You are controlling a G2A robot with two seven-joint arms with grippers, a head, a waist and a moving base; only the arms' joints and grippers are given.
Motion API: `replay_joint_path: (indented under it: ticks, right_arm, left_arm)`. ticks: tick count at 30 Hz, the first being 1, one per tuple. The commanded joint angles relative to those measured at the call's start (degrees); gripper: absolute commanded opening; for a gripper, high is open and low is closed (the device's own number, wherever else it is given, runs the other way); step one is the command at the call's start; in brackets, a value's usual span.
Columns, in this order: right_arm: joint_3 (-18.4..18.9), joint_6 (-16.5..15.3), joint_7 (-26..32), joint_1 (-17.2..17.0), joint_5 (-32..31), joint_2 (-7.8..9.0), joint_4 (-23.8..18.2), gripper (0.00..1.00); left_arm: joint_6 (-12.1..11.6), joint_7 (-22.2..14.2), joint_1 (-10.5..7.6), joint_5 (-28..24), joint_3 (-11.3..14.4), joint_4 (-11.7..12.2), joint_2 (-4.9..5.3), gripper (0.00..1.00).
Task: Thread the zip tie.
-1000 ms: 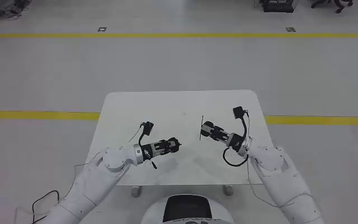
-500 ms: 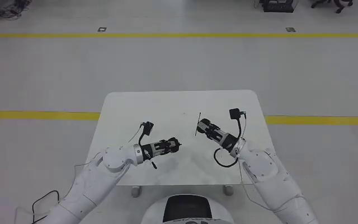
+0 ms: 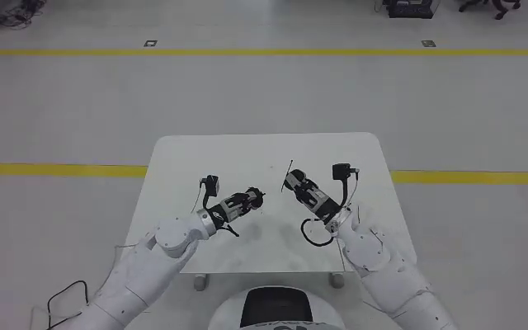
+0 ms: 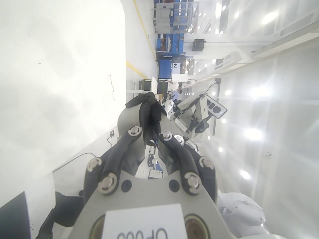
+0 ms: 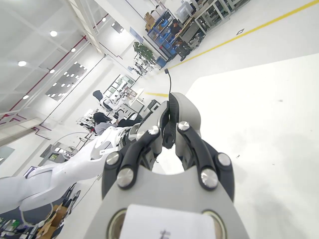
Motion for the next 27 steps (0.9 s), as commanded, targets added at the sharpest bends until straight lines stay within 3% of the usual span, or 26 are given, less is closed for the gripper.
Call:
replay_joint_path:
  ticks: [1,9,18,27]
  right_arm:
    - [-1.1,0.0,-1.7,0.5,-0.9,-0.13,0.6,0.00]
    - [-3.0,0.0,-6.1,1.7,-2.5,-0.25,1.6,0.00]
    - [-2.9,0.3,-6.2,1.7,-2.7,-0.27,1.7,0.00]
    - [-6.4,3.5,-15.9,2.8,-6.2,-2.08,4.9,0.00]
  left_arm:
    - [-0.7,0.5,0.20,-0.6,-0.4,0.0,-0.04,0.00]
    - [-1.8,-0.3,0.65,-1.2,-0.9,-0.3,-0.12,0.00]
    - [-1.6,0.5,0.78,-0.8,-0.5,-0.7,-0.29,0.00]
    - [-2.4,1.3,1.02,-0.1,0.0,-1.1,-0.69,0.00]
